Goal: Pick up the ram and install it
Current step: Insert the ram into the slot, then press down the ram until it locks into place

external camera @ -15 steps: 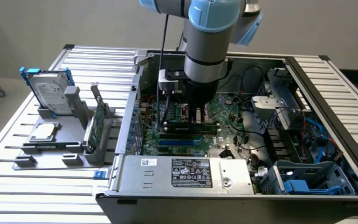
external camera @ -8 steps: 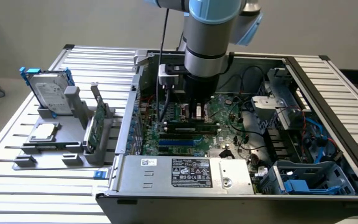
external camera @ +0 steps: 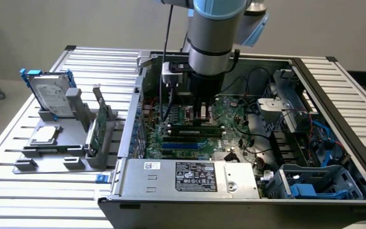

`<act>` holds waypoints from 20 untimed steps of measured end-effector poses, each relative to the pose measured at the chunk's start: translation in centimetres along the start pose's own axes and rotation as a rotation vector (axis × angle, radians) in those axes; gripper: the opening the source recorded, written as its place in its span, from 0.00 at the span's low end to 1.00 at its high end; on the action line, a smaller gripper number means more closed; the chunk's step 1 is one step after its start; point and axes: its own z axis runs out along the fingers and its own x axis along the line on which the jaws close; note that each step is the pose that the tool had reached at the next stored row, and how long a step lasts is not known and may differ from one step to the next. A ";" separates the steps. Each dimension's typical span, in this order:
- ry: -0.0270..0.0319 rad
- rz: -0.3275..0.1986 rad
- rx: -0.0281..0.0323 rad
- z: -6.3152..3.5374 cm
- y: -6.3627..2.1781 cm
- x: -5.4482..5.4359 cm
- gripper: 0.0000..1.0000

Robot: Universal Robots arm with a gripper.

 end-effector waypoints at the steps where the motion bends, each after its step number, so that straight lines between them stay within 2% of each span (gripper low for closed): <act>1: 0.0002 0.000 0.0004 0.07 0.00 0.0 0.11; 10: 0.0002 0.000 0.0076 0.80 -0.01 0.0 0.11; 20: 0.0003 0.000 0.0085 1.00 -0.01 0.0 0.11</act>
